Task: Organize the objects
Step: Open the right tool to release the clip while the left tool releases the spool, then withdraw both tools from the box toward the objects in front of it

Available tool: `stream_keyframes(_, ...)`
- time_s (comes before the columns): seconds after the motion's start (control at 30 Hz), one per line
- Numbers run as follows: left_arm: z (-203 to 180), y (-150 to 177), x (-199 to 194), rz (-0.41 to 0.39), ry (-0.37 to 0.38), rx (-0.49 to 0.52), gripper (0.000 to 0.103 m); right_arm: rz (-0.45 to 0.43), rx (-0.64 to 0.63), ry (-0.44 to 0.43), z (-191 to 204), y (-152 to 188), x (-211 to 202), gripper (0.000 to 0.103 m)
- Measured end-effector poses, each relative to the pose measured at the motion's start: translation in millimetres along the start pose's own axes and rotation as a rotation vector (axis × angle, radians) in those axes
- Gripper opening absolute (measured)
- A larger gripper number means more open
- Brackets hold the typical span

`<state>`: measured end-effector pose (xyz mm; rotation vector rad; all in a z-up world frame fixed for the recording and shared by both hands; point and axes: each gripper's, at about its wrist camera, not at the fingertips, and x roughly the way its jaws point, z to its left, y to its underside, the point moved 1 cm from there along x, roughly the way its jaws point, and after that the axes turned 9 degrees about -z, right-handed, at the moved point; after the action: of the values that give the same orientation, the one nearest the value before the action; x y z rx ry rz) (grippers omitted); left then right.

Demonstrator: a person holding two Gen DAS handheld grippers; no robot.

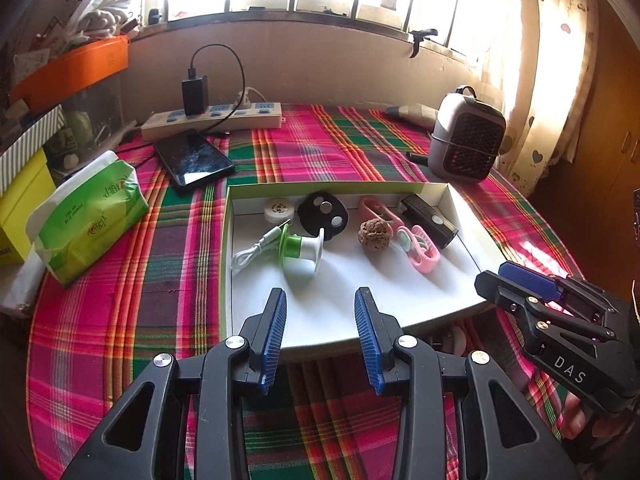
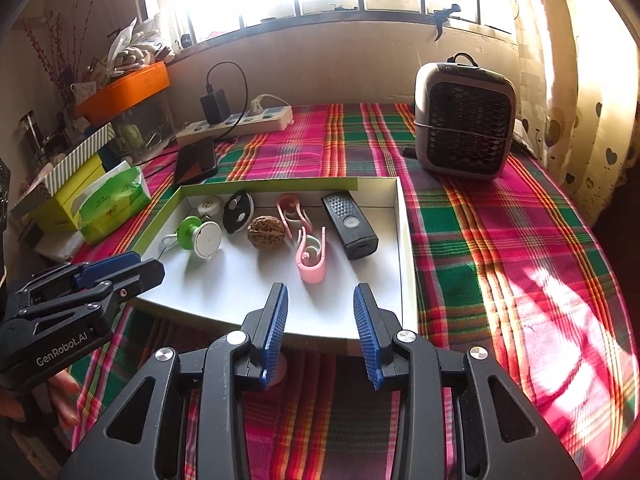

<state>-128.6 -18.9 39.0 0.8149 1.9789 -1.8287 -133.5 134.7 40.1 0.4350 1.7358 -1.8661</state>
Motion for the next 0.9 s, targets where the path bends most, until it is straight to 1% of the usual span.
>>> stream_keyframes(0.23, -5.3, 12.4, -10.7, -0.002, 0.009, -0.003, 0.034, -0.005, 0.009, 0.006, -2.5, 11.7, -10.2, 0.036)
stream_keyframes(0.37, -10.0, 19.8, -15.6, -0.005, 0.018, 0.005, 0.034, -0.018, -0.006, 0.019, -3.4, 17.1, -18.0, 0.036)
stream_keyframes(0.5, -15.2, 27.0, -16.7, 0.007, 0.052, 0.004, 0.034, -0.018, 0.004, 0.024, -8.0, 23.8, -23.4, 0.036)
stream_keyframes(0.63, -20.7, 33.9, -13.2, 0.026, 0.069, 0.003, 0.034, -0.007, 0.017, 0.036, -14.1, 32.6, -24.5, 0.036)
stream_keyframes(0.67, -21.7, 35.4, -12.6, 0.029, 0.077, -0.002, 0.034, -0.003, 0.023, 0.038, -16.0, 34.7, -24.5, 0.037)
stream_keyframes(0.77, -26.3, 38.1, -9.7, 0.042, 0.097, -0.001, 0.038, -0.003, 0.039, 0.033, -20.0, 39.2, -27.0, 0.049)
stream_keyframes(0.9, -34.1, 40.1, -6.1, 0.052, 0.114, 0.006, 0.038, 0.001, 0.047, 0.035, -22.9, 43.3, -28.5, 0.050)
